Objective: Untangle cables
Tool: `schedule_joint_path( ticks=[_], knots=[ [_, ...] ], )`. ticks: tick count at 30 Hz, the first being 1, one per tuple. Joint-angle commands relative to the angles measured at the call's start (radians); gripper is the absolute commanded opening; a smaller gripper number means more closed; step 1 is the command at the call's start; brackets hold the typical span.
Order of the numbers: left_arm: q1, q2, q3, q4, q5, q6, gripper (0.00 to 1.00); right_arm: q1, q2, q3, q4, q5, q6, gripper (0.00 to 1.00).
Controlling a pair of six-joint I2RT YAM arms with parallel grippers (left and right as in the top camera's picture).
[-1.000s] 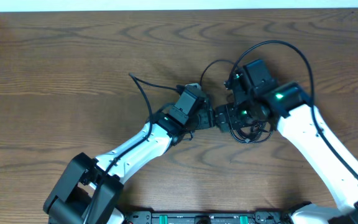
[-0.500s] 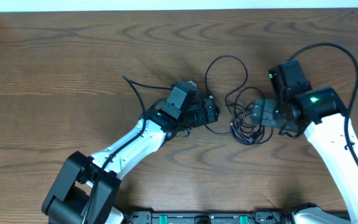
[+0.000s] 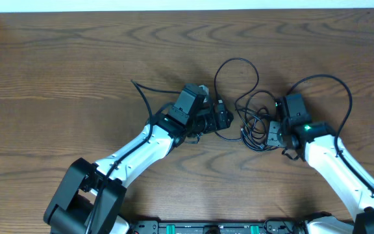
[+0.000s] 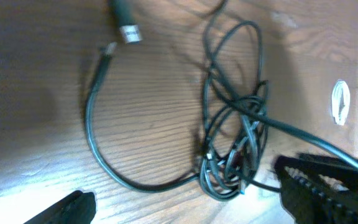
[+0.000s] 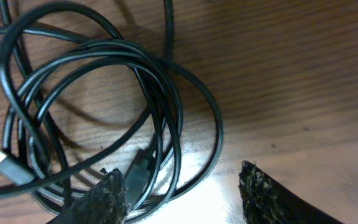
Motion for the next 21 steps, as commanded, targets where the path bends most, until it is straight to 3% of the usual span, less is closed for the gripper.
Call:
schedule_joint_path(
  ticks=[1, 5, 7, 9, 15, 21],
  knots=[
    [0.027, -0.017, -0.008, 0.042, 0.074, 0.116, 0.97, -0.001, 0.025, -0.058, 0.064, -0.041, -0.026, 0.53],
    [0.1, -0.056, -0.008, 0.058, 0.092, 0.15, 0.97, 0.0, 0.038, -0.071, 0.212, -0.213, -0.163, 0.56],
    [0.148, -0.083, -0.008, 0.058, 0.092, 0.171, 0.97, 0.0, 0.038, -0.069, 0.311, -0.348, -0.235, 0.64],
    [0.212, -0.119, -0.008, 0.058, 0.092, 0.181, 0.97, 0.01, 0.045, -0.069, 0.394, -0.463, -0.266, 0.67],
    [0.362, -0.232, -0.008, 0.046, 0.092, 0.181, 0.97, 0.122, 0.141, -0.069, 0.463, -0.499, -0.267, 0.68],
    [0.445, -0.345, -0.008, 0.042, 0.092, 0.182, 0.97, 0.261, 0.221, -0.028, 0.445, -0.531, -0.344, 0.56]
  ],
)
